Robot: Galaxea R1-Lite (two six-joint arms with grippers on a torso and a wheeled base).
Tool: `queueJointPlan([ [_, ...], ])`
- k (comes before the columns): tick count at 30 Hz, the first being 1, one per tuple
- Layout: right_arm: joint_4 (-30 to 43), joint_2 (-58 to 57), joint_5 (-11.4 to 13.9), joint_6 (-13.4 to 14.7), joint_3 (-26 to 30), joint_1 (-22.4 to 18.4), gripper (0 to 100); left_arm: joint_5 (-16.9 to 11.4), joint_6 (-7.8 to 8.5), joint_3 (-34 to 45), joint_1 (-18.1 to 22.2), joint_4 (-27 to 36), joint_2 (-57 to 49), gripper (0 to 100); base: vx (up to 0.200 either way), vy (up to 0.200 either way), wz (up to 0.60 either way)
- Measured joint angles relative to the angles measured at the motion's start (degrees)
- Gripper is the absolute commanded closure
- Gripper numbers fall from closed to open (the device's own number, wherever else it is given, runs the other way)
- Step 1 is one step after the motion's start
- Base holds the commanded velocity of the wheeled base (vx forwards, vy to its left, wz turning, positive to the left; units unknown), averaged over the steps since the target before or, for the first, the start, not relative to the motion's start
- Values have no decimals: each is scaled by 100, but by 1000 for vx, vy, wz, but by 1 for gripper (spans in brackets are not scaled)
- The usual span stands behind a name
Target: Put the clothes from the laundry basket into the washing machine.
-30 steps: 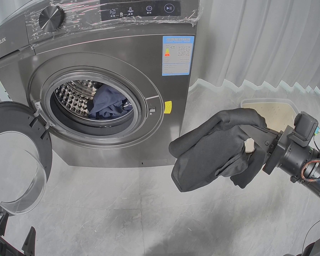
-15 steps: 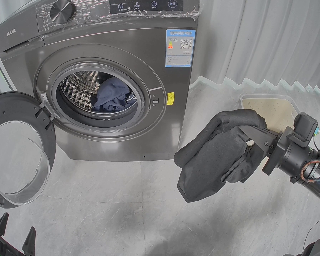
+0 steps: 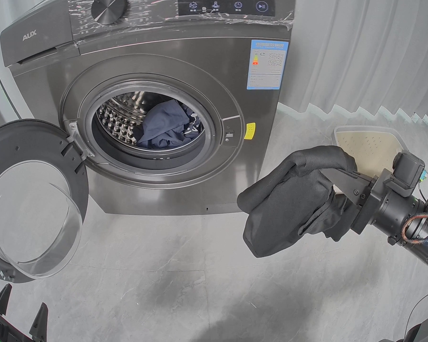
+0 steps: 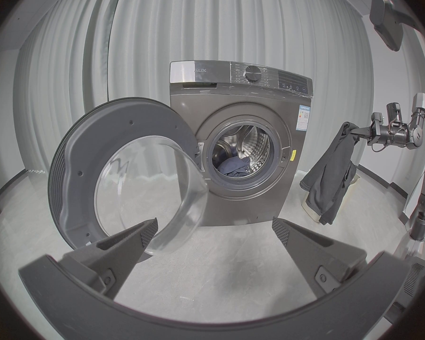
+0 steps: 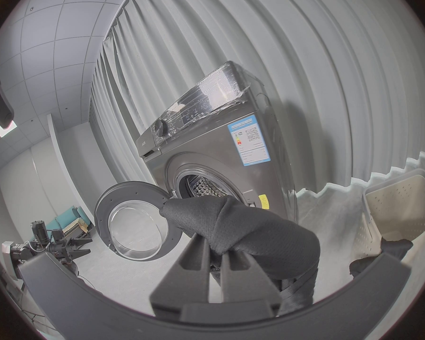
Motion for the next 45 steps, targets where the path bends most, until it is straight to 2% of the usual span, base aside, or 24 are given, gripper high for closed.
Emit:
queueJointPlan([
  [6,2,7,2,0,-1,1,100,2,9,0,0,-2,0,0,0,200,0],
  [17,2,107,6,-9,-15,33,100,-13,91,0,5,5,0,0,0,0,0],
  [22,-18,322,-29,4,-108,185,100,-24,162,0,11,-2,0,0,0,0,0],
  [31,-618,857,-73,-7,-516,290,100,-27,267,0,16,-9,0,0,0,0,0],
  [38,-712,1148,-212,-7,-612,535,100,-74,324,0,22,-140,0,0,0,0,0],
  [42,-719,1257,-258,57,-686,666,100,-295,357,-205,27,-271,11,0,0,0,0],
  [45,-728,1342,-310,145,-773,761,100,-879,395,-395,33,-306,127,0,0,0,0],
])
